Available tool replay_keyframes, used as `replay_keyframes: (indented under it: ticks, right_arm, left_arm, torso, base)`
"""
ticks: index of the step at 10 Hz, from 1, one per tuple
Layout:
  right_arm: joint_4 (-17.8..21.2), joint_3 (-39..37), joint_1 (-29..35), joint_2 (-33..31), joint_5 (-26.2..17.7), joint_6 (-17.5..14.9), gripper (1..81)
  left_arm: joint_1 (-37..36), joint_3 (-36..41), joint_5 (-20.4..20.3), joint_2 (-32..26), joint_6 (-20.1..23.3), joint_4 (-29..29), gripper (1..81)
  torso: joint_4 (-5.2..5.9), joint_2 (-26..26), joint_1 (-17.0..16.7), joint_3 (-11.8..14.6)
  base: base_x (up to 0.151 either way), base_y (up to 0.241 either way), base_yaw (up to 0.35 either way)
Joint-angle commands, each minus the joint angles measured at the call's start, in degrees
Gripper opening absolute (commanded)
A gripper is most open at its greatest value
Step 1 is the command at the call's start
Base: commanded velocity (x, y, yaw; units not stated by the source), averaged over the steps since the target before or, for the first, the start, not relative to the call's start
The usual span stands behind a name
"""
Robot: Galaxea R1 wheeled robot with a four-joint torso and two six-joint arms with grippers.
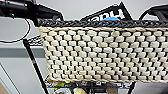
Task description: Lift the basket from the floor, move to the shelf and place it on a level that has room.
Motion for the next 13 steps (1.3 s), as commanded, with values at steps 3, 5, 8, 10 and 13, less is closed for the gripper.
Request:
replay_keyframes:
  ticks: [3, 5, 8, 10, 13]
  right_arm:
    - [-0.3, -10.9, 10.0, 8.9, 0.2, -0.5, 1.0]
    - [-0.1, -14.2, 11.5, 11.0, -1.0, -0.5, 1.0]
    - [0.1, -18.2, 13.6, 13.7, -2.3, -0.5, 1.0]
    - [-0.5, -21.0, 13.1, 15.9, -2.6, -0.5, 1.0]
    - [-1.6, -26.0, 12.1, 19.3, -3.7, -0.5, 1.0]
  left_arm:
    - [-12.1, -10.8, -1.4, 7.5, 0.7, 0.6, 1.0]
    - [-13.2, -12.9, -1.2, 9.8, 0.7, 0.2, 1.0]
    - [-14.7, -15.2, -1.0, 12.0, 0.7, -0.3, 1.0]
    - [-14.7, -16.2, 0.0, 12.7, 0.7, -0.3, 1.0]
    - [-14.4, -21.1, 3.4, 14.4, 0.9, 0.5, 1.0]
  torso:
    - [0.0, 0.0, 0.0, 0.0]
    - [0.0, 0.0, 0.0, 0.0]
    - [0.0, 0.0, 0.0, 0.0]
    - [0.0, 0.0, 0.0, 0.0]
    - [0.0, 0.0, 0.0, 0.0]
  base:
    - [0.0, 0.0, 0.0]
    - [0.0, 0.0, 0.0]
    - [0.0, 0.0, 0.0]
    - [0.0, 0.0, 0.0]
    - [0.0, 0.0, 0.0]
